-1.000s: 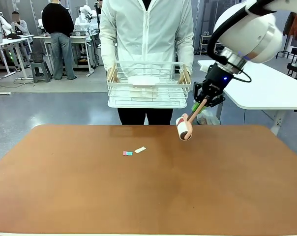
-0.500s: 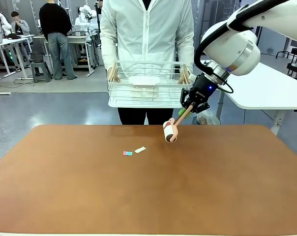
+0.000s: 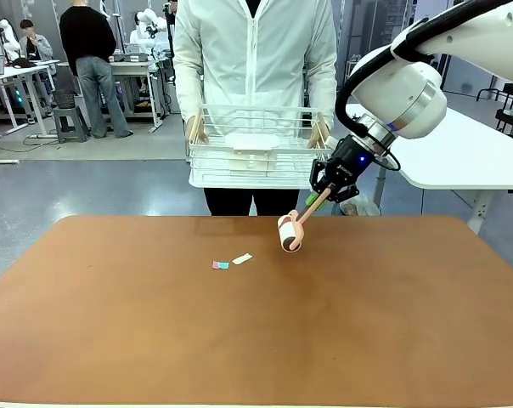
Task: Clean the table.
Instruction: Clean the table with the Lint Roller when the human lifts the Dish drying rack.
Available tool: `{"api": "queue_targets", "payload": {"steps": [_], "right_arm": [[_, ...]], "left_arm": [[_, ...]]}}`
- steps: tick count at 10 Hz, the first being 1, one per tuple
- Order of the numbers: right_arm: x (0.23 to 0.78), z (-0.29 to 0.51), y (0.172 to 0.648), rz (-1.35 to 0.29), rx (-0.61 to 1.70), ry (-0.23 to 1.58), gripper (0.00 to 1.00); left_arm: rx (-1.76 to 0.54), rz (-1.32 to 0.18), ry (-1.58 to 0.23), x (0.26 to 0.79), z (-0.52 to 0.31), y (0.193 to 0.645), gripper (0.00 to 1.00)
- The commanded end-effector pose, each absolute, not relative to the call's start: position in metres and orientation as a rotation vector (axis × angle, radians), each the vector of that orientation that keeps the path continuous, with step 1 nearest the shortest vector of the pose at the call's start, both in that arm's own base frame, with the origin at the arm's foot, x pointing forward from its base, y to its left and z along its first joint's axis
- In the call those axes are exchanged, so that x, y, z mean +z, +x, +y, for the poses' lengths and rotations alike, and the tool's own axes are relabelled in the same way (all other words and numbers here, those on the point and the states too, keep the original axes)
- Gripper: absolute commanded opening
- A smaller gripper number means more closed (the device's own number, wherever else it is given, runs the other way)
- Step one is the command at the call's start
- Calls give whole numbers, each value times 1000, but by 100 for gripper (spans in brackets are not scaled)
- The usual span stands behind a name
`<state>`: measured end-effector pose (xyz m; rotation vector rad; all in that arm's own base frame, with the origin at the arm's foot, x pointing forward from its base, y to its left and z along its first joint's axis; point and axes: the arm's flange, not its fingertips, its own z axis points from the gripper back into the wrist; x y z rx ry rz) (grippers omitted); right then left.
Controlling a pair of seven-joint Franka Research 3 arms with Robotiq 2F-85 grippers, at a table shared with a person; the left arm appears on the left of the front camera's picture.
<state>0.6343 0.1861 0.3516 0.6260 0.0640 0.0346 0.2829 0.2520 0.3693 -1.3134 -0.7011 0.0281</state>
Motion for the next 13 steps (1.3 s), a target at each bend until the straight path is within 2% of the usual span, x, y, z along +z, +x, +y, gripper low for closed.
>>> {"api": "queue_targets", "payload": {"steps": [1,7,13], "right_arm": [[343,185,637,75,33,658,21],[286,204,641,131,10,640,21],[260,307,661,279,64,603,21]], "left_arm": [[18,-720,-1327,369,254,281,100],[18,-720,-1327,369,254,281,100],[18,-720,-1327,369,254,281,100]]}}
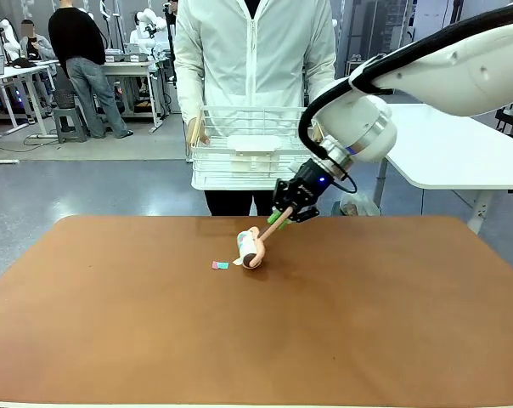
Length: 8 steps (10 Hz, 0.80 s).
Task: Clean the table.
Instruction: Clean the table with the Lint Roller when the human lifts the Dish drying rack.
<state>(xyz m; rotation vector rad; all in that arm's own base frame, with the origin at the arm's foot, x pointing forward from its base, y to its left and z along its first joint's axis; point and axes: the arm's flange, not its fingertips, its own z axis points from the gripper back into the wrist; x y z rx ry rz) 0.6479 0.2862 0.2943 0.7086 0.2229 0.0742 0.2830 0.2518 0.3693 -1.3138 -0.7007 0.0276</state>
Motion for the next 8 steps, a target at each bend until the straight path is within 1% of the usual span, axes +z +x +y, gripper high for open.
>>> {"api": "queue_targets", "payload": {"steps": [1,4,8], "right_arm": [[258,329,661,282,61,591,21],[247,370,661,264,52,604,21],[263,389,656,186,65,611,21]], "left_arm": [[18,-720,-1327,369,254,281,100],[18,-720,-1327,369,254,281,100],[18,-720,-1327,369,254,281,100]]}}
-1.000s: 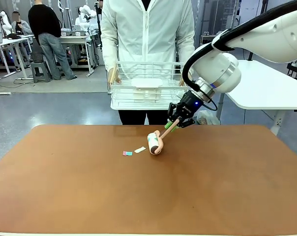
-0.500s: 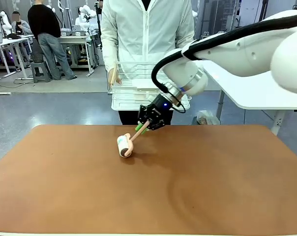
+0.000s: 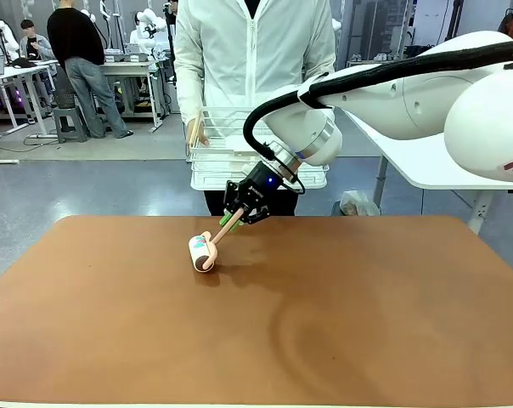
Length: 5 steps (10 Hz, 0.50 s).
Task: Clean the table.
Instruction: Clean the table with the Lint Roller when the human lifts the Dish drying rack.
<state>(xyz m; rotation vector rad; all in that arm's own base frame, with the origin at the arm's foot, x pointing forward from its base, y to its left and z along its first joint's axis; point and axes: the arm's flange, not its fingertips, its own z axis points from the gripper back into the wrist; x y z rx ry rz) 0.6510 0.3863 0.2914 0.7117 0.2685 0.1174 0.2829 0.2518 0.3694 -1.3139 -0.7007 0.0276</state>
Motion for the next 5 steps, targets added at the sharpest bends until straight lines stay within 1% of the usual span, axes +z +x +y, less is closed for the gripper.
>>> {"api": "queue_targets", "payload": {"steps": [1,3,4,5], "right_arm": [[271,385,654,156,60,613,21],[300,371,636,99,78,638,21],[322,359,621,16,92,619,21],[340,340,611,-14,75,612,21]], "left_arm": [[18,-720,-1327,369,254,281,100],[18,-720,-1327,369,254,281,100],[18,-720,-1327,369,254,281,100],[18,-720,-1327,369,254,281,100]]}}
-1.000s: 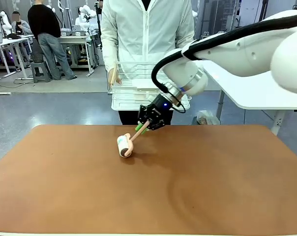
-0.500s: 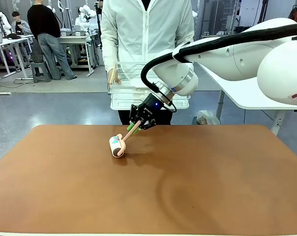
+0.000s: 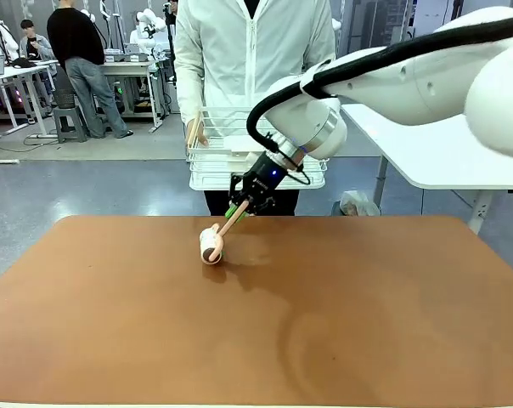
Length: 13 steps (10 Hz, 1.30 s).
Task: Clean the table.
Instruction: Clean the table with the Lint Roller when the human lifts the Dish drying rack.
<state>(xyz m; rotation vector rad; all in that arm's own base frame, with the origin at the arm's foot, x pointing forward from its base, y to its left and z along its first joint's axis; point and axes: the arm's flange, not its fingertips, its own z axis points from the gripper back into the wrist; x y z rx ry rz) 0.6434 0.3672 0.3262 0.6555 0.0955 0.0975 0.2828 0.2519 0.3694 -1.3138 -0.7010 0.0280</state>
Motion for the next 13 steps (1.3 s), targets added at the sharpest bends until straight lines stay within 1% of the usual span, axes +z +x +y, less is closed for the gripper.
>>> {"api": "queue_targets", "payload": {"steps": [1,5,6,9,10,11,12,13], "right_arm": [[357,320,598,-59,54,599,21],[434,239,535,-285,-29,604,21],[451,215,523,-285,-43,617,21],[490,163,497,-275,-50,552,21],[502,140,488,-241,-29,506,21],[512,118,478,-257,-46,457,21],[519,101,463,-223,-51,357,21],[525,86,444,-240,-42,321,21]], "left_arm": [[18,-720,-1327,369,254,281,100],[18,-720,-1327,369,254,281,100],[18,-720,-1327,369,254,281,100],[18,-720,-1327,369,254,281,100],[18,-720,-1327,369,254,281,100],[18,-720,-1327,369,254,281,100],[18,-720,-1327,369,254,281,100],[18,-720,-1327,369,254,281,100]]}}
